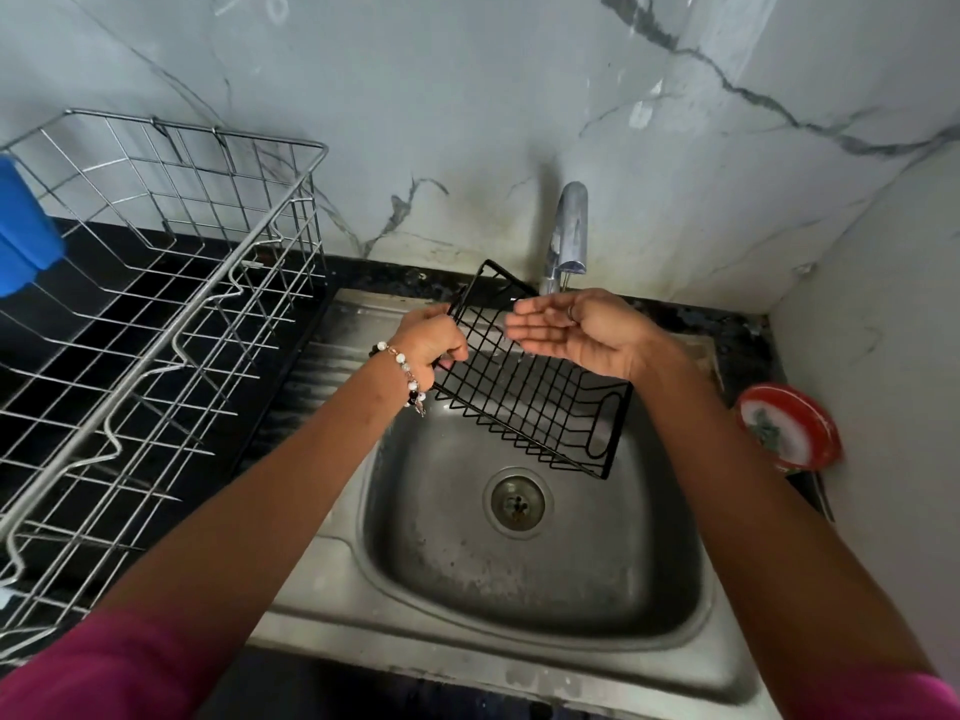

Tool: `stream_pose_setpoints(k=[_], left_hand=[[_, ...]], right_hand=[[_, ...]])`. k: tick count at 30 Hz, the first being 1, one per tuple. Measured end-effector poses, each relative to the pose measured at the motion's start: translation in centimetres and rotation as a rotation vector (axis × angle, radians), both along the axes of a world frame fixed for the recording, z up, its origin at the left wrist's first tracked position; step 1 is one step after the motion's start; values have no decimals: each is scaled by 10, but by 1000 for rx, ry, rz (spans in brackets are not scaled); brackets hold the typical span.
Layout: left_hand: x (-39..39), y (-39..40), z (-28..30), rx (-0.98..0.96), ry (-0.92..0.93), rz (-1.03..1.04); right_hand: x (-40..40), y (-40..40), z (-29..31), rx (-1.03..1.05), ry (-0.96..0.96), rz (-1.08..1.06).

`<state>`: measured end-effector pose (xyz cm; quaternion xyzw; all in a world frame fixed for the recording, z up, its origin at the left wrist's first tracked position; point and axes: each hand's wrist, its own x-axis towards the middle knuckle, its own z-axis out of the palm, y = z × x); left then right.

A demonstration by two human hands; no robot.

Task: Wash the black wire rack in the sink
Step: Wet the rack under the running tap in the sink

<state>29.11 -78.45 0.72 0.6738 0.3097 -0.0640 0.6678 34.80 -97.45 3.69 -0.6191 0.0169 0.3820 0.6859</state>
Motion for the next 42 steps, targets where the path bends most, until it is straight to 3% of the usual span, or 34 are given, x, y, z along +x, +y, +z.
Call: stream_pose_setpoints(k=[6,11,15,18,20,22,26,30,38,42], left_hand=[[-1,8,0,93,123,26],[1,12,-1,142,178,12],[1,17,5,184,215,-15],[0,22,10,218,208,-34],[-2,26,11,216,194,-21],[-6,29,12,208,190,-10],[-12,40,9,172,185,11],[-17,50,9,161,193,73],[-23,68,-2,130,162,101],[-25,70,-5,94,140,94]], right_hand=[[-4,-3,-14,-362,-76,-76],[-2,-11,-14,-161,-24,-77],[-7,-9,-22,-340,-104,-65],[-11,-7,-19,-101,-20,-59],[-10,-3,-20,-56,-24,-81],[-10,4,-25,-160,-111,-147],[10,18,-46,-542,-483,-242],[38,34,-53,-938,-867,-71],[77,69,-83,-1146,-1340,393],[75,78,-91,-1187,-1322,447]])
